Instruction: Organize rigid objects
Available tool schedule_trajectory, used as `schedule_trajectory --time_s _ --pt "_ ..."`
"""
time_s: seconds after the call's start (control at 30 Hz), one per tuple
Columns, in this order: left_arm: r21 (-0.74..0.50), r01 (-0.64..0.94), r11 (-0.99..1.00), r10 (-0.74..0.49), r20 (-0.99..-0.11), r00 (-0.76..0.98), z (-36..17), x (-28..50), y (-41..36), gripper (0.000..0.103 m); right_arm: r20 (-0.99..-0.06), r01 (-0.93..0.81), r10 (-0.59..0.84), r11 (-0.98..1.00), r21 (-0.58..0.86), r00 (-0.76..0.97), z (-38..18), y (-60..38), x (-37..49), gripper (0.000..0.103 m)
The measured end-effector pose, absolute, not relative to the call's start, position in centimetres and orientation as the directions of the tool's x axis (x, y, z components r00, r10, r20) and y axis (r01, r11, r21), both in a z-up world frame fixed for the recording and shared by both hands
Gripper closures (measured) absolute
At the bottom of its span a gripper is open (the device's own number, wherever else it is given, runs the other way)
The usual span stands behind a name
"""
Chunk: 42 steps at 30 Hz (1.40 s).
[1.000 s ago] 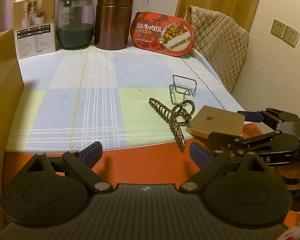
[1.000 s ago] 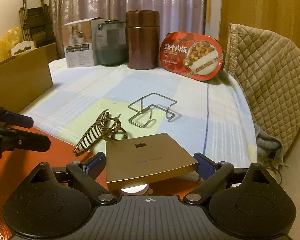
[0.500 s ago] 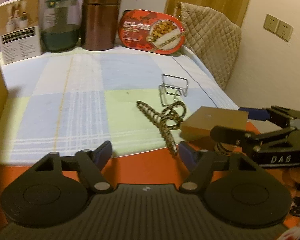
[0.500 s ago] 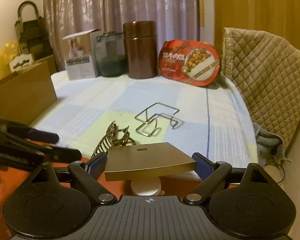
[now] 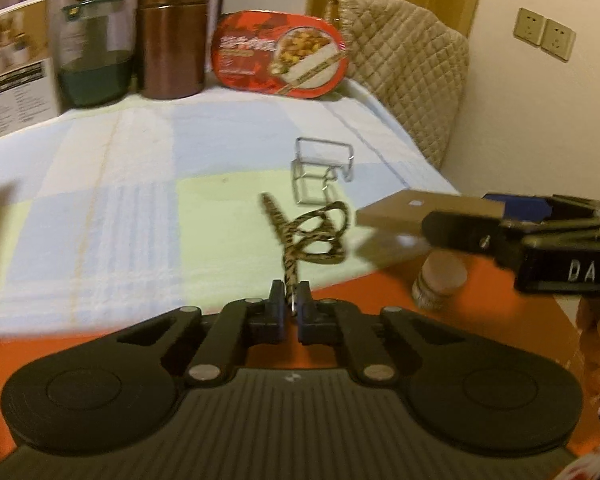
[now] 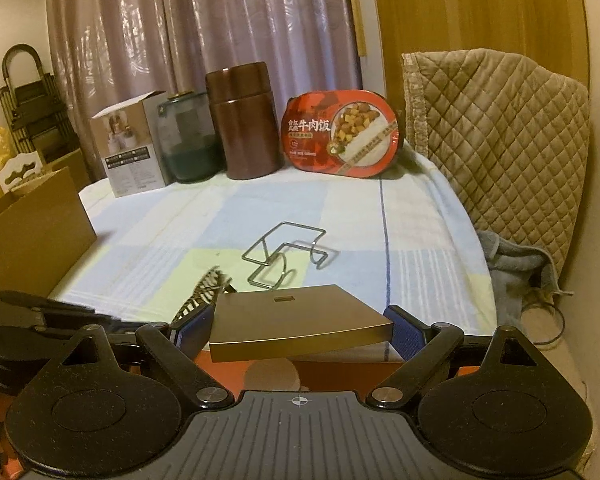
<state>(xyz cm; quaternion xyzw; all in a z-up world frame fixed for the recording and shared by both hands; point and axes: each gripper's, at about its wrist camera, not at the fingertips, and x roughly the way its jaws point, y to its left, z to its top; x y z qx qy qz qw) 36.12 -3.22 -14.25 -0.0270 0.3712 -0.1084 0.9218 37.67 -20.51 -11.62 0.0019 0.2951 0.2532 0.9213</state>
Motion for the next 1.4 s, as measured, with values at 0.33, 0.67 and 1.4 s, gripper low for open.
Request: schedule_trajectory --time_s 0.33,0.67,1.4 --pt "-0.079 0.128 0.989 -0.146 -0.708 0.691 -13.5 24.3 -0.7 0.1 -0.576 -0.481 0.435 0.873 0.082 0.693 -9.1 -18.3 32.2 0.015" --pt "-0.061 0.153 0.986 -0.153 -0.695 0.703 -13.5 19.5 1.0 0.068 -0.654 -0.425 0.389 0.898 0.113 0.649 -9.7 -17.7 24.7 0.015" --pt "-0.027 0.164 0.986 -0.144 -0.639 0.756 -14.7 23.2 -0.1 0.056 -0.753 -0.361 0.27 0.931 0.047 0.6 -13.7 -17.3 23.0 0.015"
